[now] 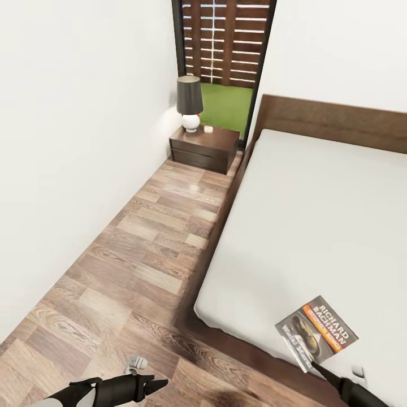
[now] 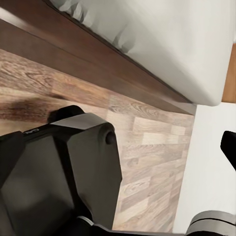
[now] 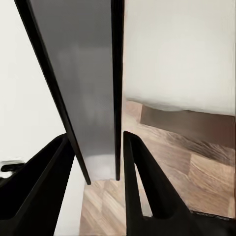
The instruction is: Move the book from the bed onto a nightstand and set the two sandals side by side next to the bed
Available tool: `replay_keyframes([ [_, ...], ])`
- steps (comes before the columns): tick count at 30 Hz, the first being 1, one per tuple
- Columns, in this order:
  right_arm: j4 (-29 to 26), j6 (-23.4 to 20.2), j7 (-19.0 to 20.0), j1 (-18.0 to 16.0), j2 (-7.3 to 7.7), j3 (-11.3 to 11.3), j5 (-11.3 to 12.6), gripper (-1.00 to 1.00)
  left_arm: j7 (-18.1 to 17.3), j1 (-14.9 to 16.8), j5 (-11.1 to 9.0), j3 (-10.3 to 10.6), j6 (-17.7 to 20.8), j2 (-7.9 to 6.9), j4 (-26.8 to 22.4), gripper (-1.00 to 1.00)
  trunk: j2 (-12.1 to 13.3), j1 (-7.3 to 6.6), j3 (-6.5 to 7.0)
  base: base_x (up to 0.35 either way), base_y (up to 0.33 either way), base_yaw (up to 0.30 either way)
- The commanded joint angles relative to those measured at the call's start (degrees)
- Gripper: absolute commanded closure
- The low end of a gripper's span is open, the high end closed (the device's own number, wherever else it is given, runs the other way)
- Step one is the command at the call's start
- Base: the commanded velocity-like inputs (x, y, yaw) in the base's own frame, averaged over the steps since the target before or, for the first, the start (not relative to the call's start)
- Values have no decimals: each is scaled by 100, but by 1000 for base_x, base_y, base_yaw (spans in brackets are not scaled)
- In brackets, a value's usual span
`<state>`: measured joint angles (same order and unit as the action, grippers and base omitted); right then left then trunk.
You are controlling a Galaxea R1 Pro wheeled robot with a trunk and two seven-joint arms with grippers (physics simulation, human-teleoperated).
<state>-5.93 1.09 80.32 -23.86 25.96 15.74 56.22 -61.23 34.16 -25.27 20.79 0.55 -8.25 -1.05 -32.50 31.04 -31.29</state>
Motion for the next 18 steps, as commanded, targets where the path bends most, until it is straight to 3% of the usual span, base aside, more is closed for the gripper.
replay_keyframes([
  [1,17,8,71,-4,24,25,-33,100,-17,3,-49,48,6,-1,-1,-100,36,-20,13,0,0,0],
  [3,66,-4,309,-4,85,20,-267,100,-16,3,-49,48,6,-1,-1,-100,116,-64,49,0,0,0],
  [5,85,-4,461,-4,127,23,-326,100,-15,3,-49,48,8,-1,-1,-100,196,-108,85,0,0,0],
  [9,107,16,680,-4,600,25,-377,100,9,3,-56,55,14,19,7,-100,356,-196,157,0,0,0],
  [12,107,8,706,-4,853,25,-382,100,13,3,-57,56,15,30,8,-100,477,-262,210,0,0,0],
  [16,56,-64,707,-4,944,22,-400,100,19,-3,-57,57,15,50,8,-100,637,-350,282,0,0,0],
  [18,-35,-491,684,-14,959,9,-408,100,17,-15,-57,50,11,58,8,-100,717,-394,318,0,0,0],
])
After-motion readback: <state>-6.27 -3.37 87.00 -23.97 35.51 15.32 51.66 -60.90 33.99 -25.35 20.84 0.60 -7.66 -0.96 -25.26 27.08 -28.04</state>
